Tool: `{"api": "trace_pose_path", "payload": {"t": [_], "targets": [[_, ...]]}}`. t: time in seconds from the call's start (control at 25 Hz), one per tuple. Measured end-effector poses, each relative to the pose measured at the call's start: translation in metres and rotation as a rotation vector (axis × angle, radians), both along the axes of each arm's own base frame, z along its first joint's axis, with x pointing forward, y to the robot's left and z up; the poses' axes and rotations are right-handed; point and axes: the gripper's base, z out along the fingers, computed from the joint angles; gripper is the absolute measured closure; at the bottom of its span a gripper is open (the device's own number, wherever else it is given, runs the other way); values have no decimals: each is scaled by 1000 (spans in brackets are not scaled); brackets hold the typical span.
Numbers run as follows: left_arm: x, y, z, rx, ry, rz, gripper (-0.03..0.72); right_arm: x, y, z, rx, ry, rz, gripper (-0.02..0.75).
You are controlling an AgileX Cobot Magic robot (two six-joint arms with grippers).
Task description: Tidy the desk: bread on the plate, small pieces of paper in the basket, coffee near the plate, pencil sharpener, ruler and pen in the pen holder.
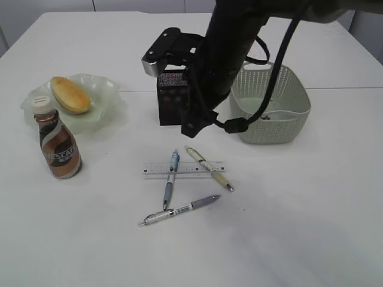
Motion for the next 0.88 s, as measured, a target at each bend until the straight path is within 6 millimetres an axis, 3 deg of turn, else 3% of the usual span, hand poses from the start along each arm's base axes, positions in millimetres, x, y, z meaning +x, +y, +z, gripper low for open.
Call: {"api": "trace_pose_path", "payload": {"t": [0.2, 0.4, 0.6, 0.88], "targets": [[0, 0, 0, 0, 0, 0, 265, -7, 14, -4, 1, 9, 41, 162], [0, 0, 0, 0, 0, 0, 265, -5, 17, -15, -7, 28, 58, 174], [0, 0, 0, 0, 0, 0, 265, -2, 19, -21, -48, -30, 240, 200], [0, 0, 0, 0, 0, 0, 265, 8, 25, -65, -111, -25, 428, 205]]}}
